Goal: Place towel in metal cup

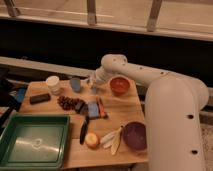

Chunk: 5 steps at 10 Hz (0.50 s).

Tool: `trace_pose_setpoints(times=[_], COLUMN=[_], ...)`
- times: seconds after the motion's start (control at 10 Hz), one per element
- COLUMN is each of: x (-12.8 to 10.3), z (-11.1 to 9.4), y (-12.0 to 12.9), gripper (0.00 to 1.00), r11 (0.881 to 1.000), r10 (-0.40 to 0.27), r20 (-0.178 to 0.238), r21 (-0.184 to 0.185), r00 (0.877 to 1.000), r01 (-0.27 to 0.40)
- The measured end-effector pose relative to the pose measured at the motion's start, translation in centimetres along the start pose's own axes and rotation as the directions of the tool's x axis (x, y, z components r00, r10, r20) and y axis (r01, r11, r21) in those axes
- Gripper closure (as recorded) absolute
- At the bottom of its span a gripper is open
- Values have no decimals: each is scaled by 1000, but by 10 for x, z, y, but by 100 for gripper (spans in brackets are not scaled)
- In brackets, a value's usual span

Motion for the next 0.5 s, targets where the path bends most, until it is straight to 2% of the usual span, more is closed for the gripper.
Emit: trace_pose_setpoints(times=[0.4,0.5], x=[-20,-25], z=[3,7], y=[-6,-10], gripper=[100,100], r11=[1000,999], r10=[2,7], r20=[32,29], r21=[-23,-32], r00=[999,1000], r01=[-1,-6])
